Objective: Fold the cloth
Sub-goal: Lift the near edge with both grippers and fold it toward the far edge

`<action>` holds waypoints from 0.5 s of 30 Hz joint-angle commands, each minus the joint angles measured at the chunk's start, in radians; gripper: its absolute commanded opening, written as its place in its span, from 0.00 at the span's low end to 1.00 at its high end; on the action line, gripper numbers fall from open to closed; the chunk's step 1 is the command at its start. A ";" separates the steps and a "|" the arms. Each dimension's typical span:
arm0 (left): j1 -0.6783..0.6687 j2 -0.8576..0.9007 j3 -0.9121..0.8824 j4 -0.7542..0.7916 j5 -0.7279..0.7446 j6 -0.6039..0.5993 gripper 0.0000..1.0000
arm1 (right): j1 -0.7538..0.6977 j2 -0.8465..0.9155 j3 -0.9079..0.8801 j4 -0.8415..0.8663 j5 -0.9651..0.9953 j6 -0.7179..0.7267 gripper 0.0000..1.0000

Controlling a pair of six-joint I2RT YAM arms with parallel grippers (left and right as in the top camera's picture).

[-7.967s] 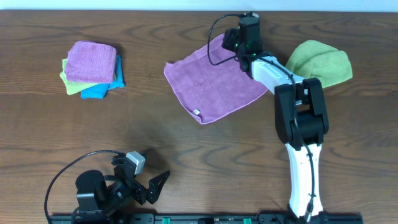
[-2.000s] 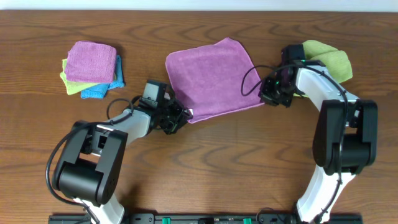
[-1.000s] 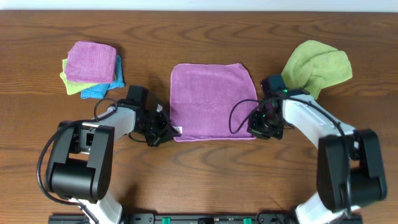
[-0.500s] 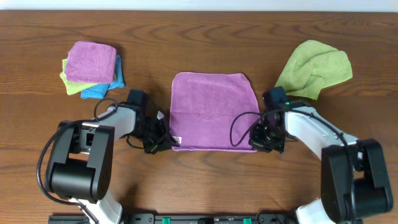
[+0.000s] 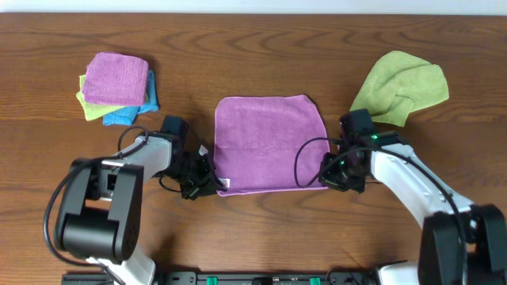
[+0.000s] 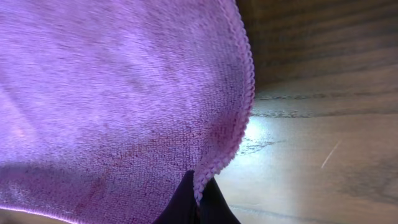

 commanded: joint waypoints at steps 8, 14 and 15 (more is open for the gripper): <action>0.006 -0.071 0.150 -0.043 -0.079 0.017 0.06 | 0.005 -0.090 -0.003 0.061 0.011 0.036 0.01; 0.006 -0.071 0.218 -0.041 -0.134 0.009 0.06 | 0.004 -0.090 0.003 0.166 0.011 0.043 0.01; 0.006 -0.071 0.219 -0.035 -0.136 0.010 0.06 | 0.003 -0.090 0.006 0.183 0.015 0.042 0.01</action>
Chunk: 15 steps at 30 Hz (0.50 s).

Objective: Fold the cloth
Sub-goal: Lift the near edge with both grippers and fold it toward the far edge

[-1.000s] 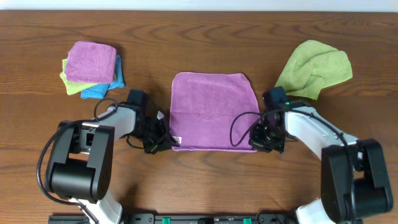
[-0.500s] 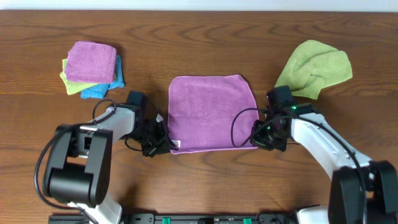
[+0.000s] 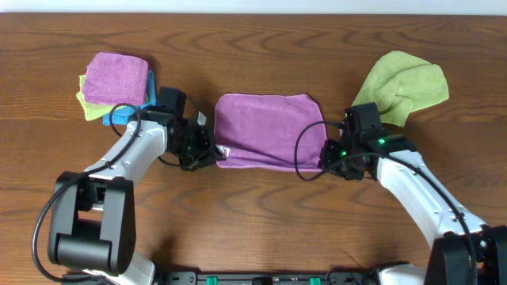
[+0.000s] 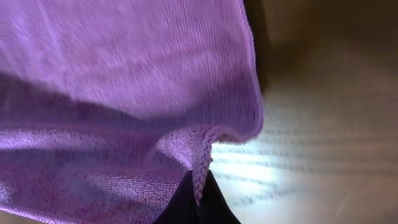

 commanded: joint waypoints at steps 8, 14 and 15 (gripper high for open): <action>0.006 -0.011 0.022 0.074 -0.089 -0.017 0.06 | 0.002 -0.013 0.019 0.135 0.060 0.015 0.01; 0.006 -0.011 0.022 0.167 -0.093 -0.031 0.06 | 0.002 -0.011 0.019 0.213 0.088 0.015 0.01; 0.006 -0.011 0.022 0.180 -0.099 -0.036 0.06 | 0.002 -0.008 0.019 0.227 0.092 0.015 0.01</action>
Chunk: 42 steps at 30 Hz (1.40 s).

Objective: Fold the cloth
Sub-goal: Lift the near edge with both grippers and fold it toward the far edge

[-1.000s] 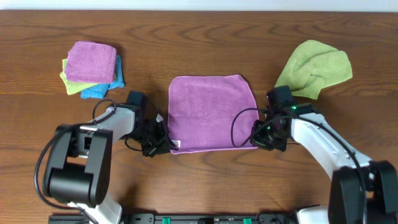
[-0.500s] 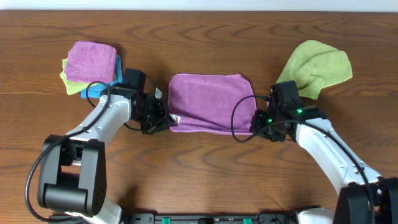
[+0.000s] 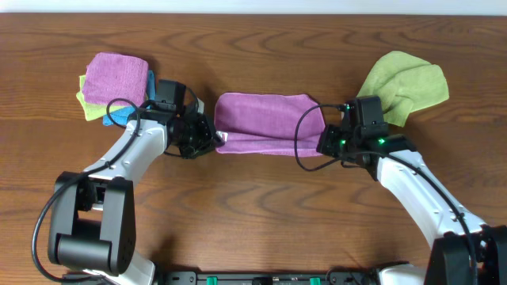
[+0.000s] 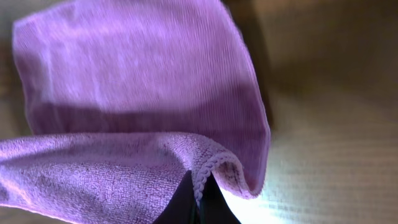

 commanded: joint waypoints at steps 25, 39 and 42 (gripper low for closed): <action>0.006 0.132 0.068 0.292 -0.158 -0.141 0.07 | -0.015 0.238 0.163 0.246 0.073 0.009 0.01; 0.006 0.319 0.291 0.307 -0.158 -0.136 0.07 | -0.018 0.357 0.167 0.366 0.105 0.010 0.01; 0.006 0.325 0.291 0.311 -0.177 -0.136 0.07 | -0.019 0.366 0.167 0.399 0.117 0.010 0.01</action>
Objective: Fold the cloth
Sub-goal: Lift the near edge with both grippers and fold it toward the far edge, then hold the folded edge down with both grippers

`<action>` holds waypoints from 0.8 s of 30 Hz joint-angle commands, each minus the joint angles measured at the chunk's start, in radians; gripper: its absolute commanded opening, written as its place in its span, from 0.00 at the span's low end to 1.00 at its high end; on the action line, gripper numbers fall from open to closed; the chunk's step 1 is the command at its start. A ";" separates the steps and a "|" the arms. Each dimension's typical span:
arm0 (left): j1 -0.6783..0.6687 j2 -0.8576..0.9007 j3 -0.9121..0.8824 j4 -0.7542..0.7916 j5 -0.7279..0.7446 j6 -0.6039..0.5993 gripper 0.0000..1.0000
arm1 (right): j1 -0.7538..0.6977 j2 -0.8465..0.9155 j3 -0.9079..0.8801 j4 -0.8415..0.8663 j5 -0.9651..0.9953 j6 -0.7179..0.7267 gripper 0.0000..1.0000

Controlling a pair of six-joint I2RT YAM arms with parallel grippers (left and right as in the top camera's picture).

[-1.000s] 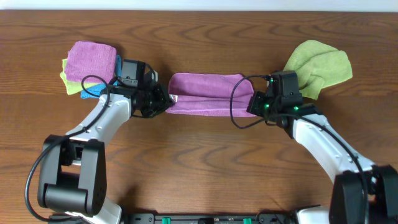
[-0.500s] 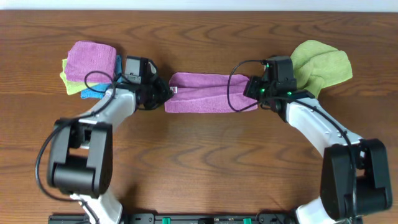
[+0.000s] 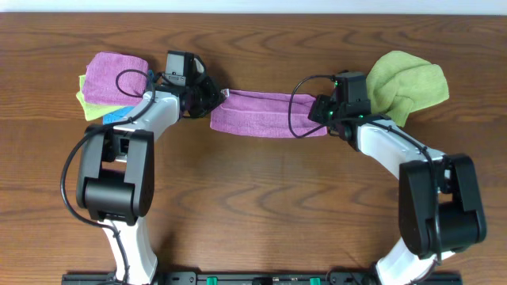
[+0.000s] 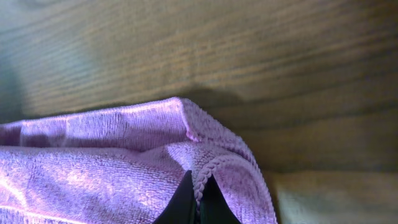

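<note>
The purple cloth (image 3: 265, 112) lies doubled over into a narrow strip at the middle of the table's far half. My left gripper (image 3: 217, 96) is shut on its left corner. At the strip's right end my right gripper (image 3: 322, 112) is shut on the other corner. In the right wrist view the hemmed edge of the purple cloth (image 4: 124, 162) is pinched between the dark fingertips (image 4: 186, 202), with the lower layer's corner just beyond it on the wood.
A stack of folded cloths (image 3: 116, 85), purple on top of blue and green, sits at the far left beside my left arm. A crumpled green cloth (image 3: 404, 84) lies at the far right, close behind my right wrist.
Both grippers have moved farther toward the back of the table with the held edge. The purple cloth now shows as a narrower strip, its held edge near the far edge.
The purple cloth lay flat with both grippers shut on its two near corners. Then the near edge was raised and farther back, the visible cloth shorter. It shortened again, and now the held edge lies over the far edge.
</note>
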 commanded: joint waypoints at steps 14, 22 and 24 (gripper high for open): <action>0.006 0.019 0.021 0.056 -0.098 0.004 0.09 | -0.025 0.039 0.019 0.132 0.072 0.007 0.01; 0.006 0.023 0.021 0.086 -0.141 0.005 0.09 | -0.021 0.121 0.042 0.185 0.071 0.007 0.01; 0.006 0.032 0.021 0.099 -0.141 0.003 0.10 | -0.017 0.137 0.048 0.193 0.071 0.007 0.01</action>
